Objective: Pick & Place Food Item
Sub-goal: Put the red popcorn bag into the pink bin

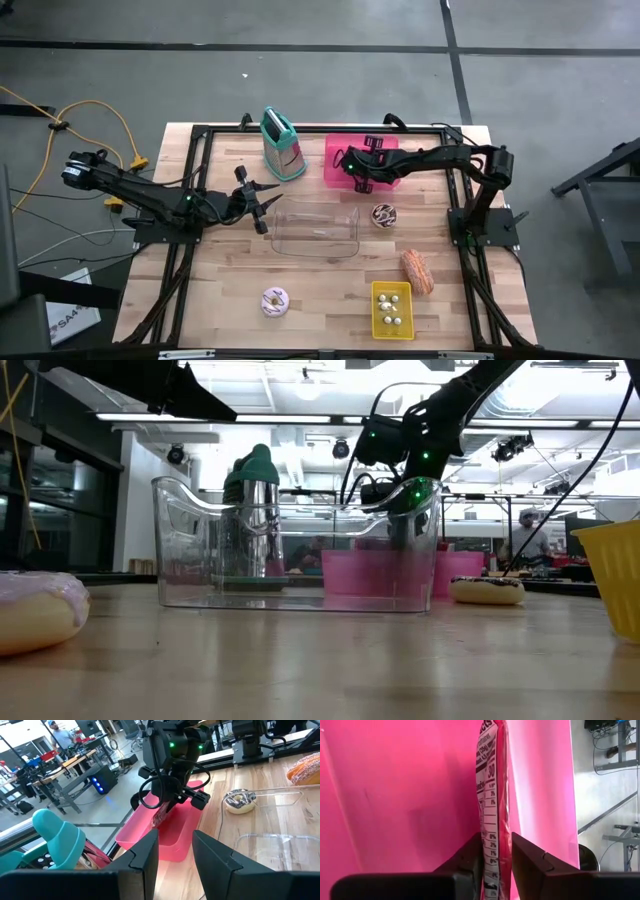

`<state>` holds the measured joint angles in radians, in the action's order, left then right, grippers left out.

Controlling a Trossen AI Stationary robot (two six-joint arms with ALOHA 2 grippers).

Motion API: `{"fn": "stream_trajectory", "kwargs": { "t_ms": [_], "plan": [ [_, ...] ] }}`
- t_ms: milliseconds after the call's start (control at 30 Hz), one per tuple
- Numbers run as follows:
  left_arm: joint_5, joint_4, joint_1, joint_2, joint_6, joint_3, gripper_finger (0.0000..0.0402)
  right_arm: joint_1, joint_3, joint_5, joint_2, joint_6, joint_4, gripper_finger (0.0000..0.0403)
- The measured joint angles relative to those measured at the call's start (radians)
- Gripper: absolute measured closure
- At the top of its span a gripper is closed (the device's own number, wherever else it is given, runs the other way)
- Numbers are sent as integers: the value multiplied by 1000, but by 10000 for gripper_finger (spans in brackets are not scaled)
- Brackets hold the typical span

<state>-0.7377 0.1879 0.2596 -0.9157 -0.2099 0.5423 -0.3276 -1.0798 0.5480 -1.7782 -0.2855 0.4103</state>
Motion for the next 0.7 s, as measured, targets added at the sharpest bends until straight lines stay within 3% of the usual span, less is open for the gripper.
{"fn": "stream_trajectory", "kwargs": {
  "t_ms": [500,700],
  "plan": [
    [0,0,0,0,1,0,288,82,0,5,1,0,4,317],
    [0,0,0,0,5,0,288,129,0,96,1,0,31,317]
  ]
}}
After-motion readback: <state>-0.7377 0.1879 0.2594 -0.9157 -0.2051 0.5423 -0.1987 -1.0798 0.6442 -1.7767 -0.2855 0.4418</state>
